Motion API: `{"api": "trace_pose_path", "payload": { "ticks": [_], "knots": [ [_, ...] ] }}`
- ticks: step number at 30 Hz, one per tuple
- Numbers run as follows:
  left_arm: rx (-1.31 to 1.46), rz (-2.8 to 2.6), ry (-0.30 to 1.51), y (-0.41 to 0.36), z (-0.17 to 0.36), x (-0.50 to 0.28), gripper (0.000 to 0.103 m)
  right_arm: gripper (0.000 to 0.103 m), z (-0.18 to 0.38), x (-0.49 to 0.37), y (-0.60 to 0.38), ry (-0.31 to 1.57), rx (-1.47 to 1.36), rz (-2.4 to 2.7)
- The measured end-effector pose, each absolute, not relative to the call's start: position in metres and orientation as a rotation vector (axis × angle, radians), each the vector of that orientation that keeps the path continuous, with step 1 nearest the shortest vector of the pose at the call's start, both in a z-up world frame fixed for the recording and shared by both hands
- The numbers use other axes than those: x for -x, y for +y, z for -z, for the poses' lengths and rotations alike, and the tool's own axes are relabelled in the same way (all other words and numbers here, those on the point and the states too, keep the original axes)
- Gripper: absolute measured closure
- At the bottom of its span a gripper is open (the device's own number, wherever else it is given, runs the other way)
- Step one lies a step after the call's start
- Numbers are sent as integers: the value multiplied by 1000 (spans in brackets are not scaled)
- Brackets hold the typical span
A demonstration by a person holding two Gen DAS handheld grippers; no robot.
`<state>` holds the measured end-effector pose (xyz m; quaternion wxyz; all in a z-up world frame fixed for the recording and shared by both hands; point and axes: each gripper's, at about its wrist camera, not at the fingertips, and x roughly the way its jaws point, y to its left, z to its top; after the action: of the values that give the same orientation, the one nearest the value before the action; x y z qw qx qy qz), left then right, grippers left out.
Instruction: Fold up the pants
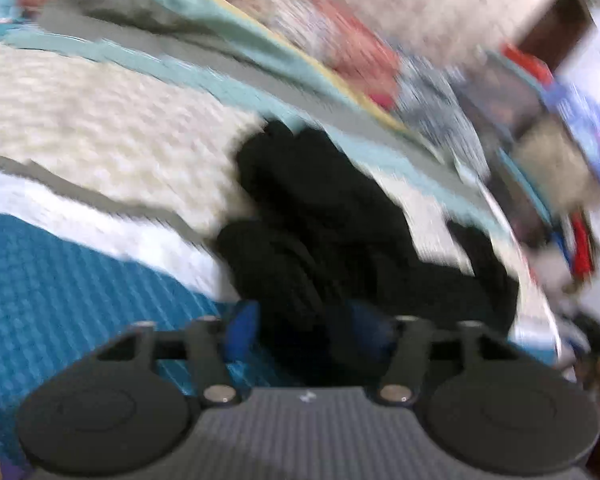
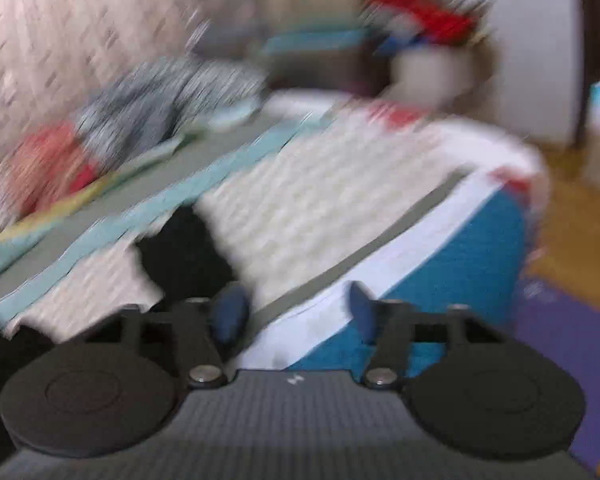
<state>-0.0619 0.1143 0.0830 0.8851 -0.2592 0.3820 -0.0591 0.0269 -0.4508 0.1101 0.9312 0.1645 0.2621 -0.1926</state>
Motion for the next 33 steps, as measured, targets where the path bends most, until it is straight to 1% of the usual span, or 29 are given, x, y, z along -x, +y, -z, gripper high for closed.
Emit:
{"api": "trace_pose_path", "payload": {
  "ticks": [1,3,7,8,9,10,12,15,16,17,18,20,21,22,23,24,25,28,31,33],
  "knots": [
    [568,82,786,124,-83,58,38,38,-118,-22,-453,482,-337,411],
    [602,42,796,137,-80,43,38,38,-134,-28,-449,446,-327,343],
    [552,22,839,130,-61,3,37,38,-158,-77,-384,490,-221,9],
    [548,35,865,124,-53,-9,32,37,-157,-88,-355,521,-200,-114],
    [545,39,896,119,-45,-19,29,33,-158,-103,-329,556,-187,-225],
    [540,37,920,111,-37,-24,26,25,-156,-112,-305,592,-175,-316],
    [540,42,954,101,-27,-33,24,13,-147,-143,-252,671,-155,-473],
    [524,38,968,90,-22,-41,24,13,-127,-187,-181,794,-63,-602],
    [508,32,966,87,-21,-41,27,13,-118,-196,-158,826,-21,-606],
    [487,30,962,84,-20,-41,38,13,-110,-210,-138,852,13,-597],
    [472,29,963,83,-20,-41,45,13,-100,-225,-125,880,38,-581],
    [460,21,972,82,-20,-46,75,13,-77,-261,-105,959,29,-537],
    [458,13,976,83,-20,-47,78,21,-66,-264,-103,1007,-12,-533],
    [458,3,975,84,-23,-49,83,59,-55,-273,-97,1065,-73,-544],
    [453,-12,956,87,-30,-49,85,78,-49,-274,-95,1110,-123,-564],
    [448,-24,927,92,-40,-49,86,86,-49,-275,-95,1132,-171,-582],
    [457,-34,885,102,-53,-48,86,89,-63,-267,-97,1100,-183,-577],
    [510,-119,711,147,-97,-31,87,92,-118,-261,-134,877,-248,-559],
    [591,-223,576,201,-126,-12,87,92,-176,-268,-218,638,-434,-426],
    [592,-306,534,225,-134,-3,87,92,-204,-265,-281,456,-512,-295]
  ]
}}
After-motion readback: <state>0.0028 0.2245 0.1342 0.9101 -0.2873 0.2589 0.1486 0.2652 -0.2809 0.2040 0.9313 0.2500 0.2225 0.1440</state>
